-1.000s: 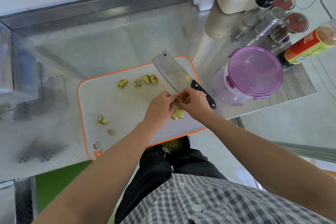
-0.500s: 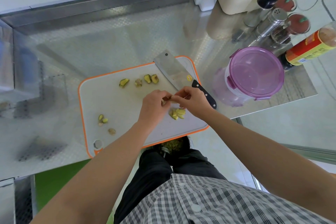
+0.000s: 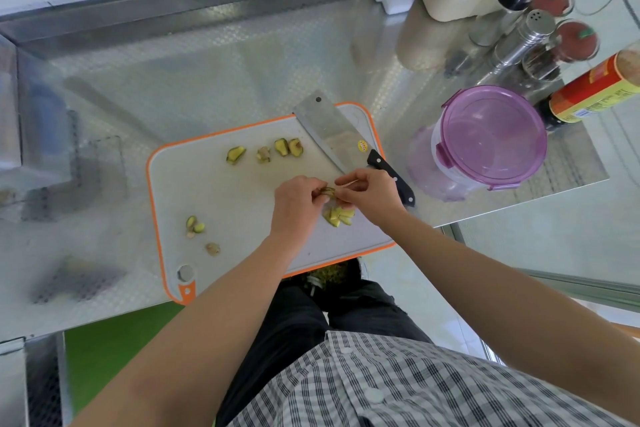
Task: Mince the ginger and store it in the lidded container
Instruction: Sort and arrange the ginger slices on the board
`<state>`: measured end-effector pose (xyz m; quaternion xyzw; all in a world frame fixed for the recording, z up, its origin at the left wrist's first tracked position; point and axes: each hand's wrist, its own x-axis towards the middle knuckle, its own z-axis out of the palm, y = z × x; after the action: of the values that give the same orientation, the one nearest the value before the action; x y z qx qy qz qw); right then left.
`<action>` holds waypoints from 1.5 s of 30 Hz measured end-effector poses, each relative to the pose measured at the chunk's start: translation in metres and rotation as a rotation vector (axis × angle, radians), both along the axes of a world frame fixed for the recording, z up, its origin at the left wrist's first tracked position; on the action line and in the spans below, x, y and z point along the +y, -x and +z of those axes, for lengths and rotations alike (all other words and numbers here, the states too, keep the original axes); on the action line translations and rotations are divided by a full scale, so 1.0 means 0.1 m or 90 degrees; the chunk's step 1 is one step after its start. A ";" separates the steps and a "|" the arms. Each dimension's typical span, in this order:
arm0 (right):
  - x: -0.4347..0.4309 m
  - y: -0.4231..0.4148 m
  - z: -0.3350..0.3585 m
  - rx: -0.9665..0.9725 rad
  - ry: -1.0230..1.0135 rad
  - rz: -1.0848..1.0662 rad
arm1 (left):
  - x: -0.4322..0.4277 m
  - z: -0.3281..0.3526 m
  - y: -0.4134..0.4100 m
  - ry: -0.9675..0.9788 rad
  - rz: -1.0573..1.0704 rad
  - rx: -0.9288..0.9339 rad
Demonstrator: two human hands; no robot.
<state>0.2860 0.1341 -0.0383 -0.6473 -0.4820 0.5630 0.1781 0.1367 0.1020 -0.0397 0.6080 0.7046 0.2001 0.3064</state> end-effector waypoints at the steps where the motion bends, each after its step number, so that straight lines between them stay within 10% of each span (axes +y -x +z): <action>1: 0.00 0.01 0.01 -0.007 -0.014 0.013 | 0.00 0.01 0.00 0.001 -0.001 -0.004; 10: -0.04 0.02 -0.01 0.004 -0.001 0.020 | 0.02 -0.03 0.01 0.025 -0.004 0.028; 17: 0.07 0.20 0.00 -0.105 -0.237 0.199 | 0.00 0.01 0.23 0.002 -0.008 -0.013; 27: 0.21 0.85 -0.03 -0.021 -0.457 0.332 | 0.11 0.19 0.84 0.259 0.452 -0.546; 32: 0.27 1.08 -0.08 -0.039 -0.392 0.361 | 0.09 0.09 1.19 0.118 0.462 -0.434; 38: 0.27 1.06 -0.13 -0.121 -0.377 0.330 | 0.13 -0.03 1.33 0.038 0.281 0.047; 45: 0.27 0.63 -0.08 -0.216 -0.309 0.257 | 0.07 0.03 0.96 -0.082 0.077 0.100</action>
<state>0.2229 0.1615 -0.0461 -0.5623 -0.7424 0.3403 0.1296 0.0409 0.1089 -0.0367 0.5963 0.7476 0.2150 0.1981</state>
